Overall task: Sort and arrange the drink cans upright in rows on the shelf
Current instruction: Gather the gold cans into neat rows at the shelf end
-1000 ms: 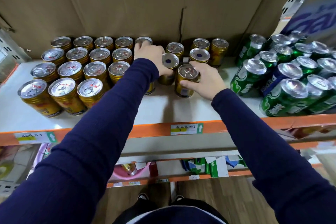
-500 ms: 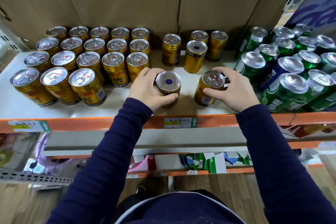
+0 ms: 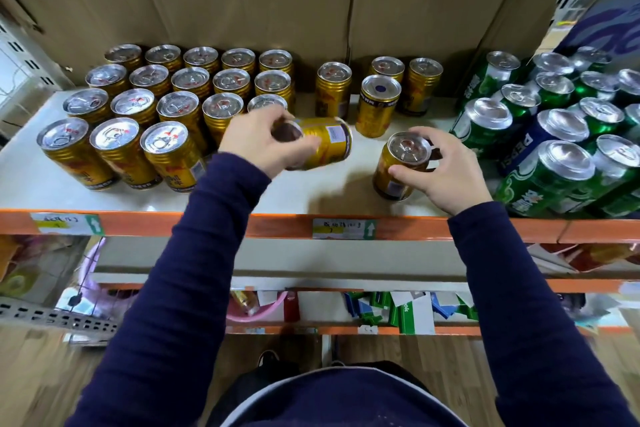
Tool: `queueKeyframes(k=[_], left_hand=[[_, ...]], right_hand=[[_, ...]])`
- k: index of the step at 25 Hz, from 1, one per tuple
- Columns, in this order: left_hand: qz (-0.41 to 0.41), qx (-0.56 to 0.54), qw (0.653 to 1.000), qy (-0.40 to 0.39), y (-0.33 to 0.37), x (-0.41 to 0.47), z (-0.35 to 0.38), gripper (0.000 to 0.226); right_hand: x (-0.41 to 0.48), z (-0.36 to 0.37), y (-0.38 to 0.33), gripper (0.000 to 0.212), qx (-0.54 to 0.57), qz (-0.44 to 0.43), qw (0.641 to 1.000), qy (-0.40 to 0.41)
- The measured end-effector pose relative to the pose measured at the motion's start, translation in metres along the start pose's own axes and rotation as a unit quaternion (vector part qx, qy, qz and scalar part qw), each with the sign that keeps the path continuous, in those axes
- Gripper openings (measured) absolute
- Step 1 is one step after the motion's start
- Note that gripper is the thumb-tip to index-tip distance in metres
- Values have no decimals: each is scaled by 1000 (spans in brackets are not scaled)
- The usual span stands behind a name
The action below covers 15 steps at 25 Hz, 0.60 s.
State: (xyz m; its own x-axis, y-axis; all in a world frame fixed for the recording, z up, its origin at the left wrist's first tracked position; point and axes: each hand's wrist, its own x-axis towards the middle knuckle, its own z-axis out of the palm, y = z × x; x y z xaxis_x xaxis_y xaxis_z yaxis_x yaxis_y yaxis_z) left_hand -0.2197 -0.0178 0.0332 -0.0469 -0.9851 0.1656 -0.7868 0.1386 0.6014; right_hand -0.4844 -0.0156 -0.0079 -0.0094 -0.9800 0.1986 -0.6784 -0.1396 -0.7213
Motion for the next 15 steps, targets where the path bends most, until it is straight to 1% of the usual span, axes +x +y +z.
queueKeyframes(k=[1,2,4,5,7,8,12,15], left_hand=[[12,62,998,-10,4,9,-7,59],[14,137,990,-42,7,19,-10,66],[-8,269,954,-135,12,36,-7,79],[-34,297,937,-180,13,42,-2,85],[-79,285,927,-231,13,47,5,90],[-80,277,929,-232,13,47,8,89],[-55,264,947,-174,15,35,6,91],[-16,260,948,-183,10,31,3,88]], right_hand=[[0,0,0,64,2,-1,1000,-1],[0,0,0,64,4,-1,1000,-2],[-1,0,0,64,9,3,1000,-2],[-1,0,0,64,11,3,1000,-2],[-1,1,0,63,12,1,1000,1],[-1,1,0,63,11,0,1000,3],[-1,1,1,61,13,-3,1000,2],[0,1,1,61,17,-2,1000,1]])
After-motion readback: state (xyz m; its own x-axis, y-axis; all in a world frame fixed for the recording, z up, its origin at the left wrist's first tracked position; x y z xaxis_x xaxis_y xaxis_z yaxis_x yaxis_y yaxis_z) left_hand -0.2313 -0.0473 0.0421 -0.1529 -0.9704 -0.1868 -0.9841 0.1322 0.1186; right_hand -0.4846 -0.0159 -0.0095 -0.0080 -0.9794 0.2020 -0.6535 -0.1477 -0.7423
